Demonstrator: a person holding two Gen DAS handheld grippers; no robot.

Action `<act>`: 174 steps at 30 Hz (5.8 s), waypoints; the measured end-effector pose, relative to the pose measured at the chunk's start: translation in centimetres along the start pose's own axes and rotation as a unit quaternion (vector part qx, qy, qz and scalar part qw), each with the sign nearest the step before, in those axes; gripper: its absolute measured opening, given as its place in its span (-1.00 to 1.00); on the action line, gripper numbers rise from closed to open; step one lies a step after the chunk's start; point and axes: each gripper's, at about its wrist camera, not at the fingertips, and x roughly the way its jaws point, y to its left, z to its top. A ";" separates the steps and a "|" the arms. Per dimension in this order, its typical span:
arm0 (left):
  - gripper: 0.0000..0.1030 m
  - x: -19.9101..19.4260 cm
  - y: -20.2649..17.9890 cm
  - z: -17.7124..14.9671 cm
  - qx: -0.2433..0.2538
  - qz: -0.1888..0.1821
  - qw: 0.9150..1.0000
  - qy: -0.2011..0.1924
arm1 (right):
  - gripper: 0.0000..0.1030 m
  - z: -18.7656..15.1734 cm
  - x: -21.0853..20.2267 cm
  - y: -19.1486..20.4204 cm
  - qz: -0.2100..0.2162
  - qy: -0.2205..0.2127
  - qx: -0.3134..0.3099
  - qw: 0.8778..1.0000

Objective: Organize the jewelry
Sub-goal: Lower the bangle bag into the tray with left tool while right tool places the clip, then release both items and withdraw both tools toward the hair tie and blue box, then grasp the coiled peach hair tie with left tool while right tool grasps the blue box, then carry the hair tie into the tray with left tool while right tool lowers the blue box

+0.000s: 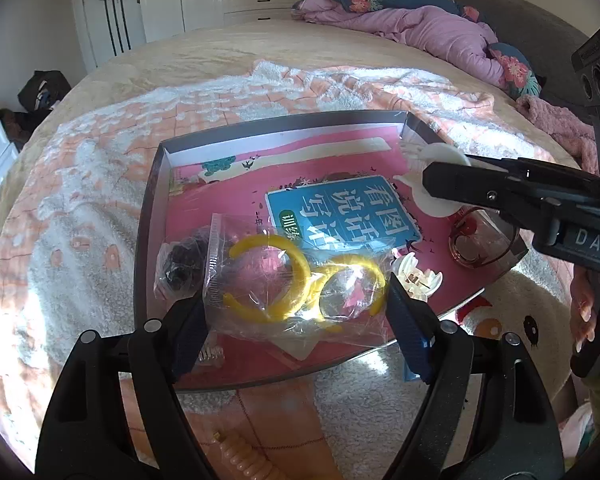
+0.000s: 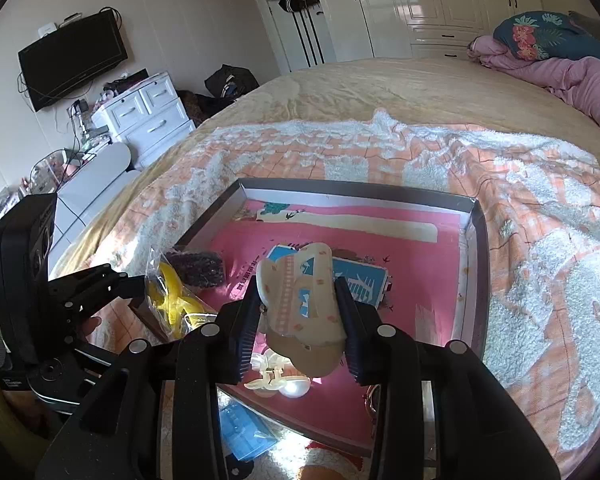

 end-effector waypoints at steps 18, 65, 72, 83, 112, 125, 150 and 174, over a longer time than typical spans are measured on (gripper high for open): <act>0.41 1.2 0.7 -0.4 -0.008 0.009 1.000 0.011 | -0.30 -0.6 3.1 0.4 -0.030 0.057 -0.017 0.998; 0.81 -11.2 2.3 -0.7 -0.058 0.041 0.993 -0.089 | 0.87 -2.7 -13.3 2.9 -0.009 -0.102 0.003 0.995; 0.81 -13.1 3.2 -1.6 -0.073 0.051 0.990 -0.105 | 0.88 -2.9 -14.0 4.1 -0.004 -0.104 -0.008 0.995; 0.81 -13.5 4.9 -4.3 -0.088 0.075 0.989 -0.092 | 0.89 -4.0 -12.9 6.0 0.008 -0.080 -0.023 0.996; 0.81 -7.9 5.4 -8.0 -0.107 0.041 0.993 -0.004 | 0.89 -9.0 -4.2 5.7 -0.009 0.034 0.003 0.999; 0.31 -4.9 3.8 -9.0 -0.081 0.010 0.996 0.046 | 0.61 -9.9 1.2 4.1 -0.001 0.064 0.055 0.996; -0.80 -6.6 0.5 -8.1 -0.037 0.023 0.999 0.018 | -0.01 -8.7 -6.3 4.8 0.045 -0.013 0.013 0.999; -0.80 -10.5 1.7 -0.9 -0.053 0.035 0.998 -0.019 | -0.01 -1.8 -9.6 4.4 0.018 -0.043 -0.015 0.999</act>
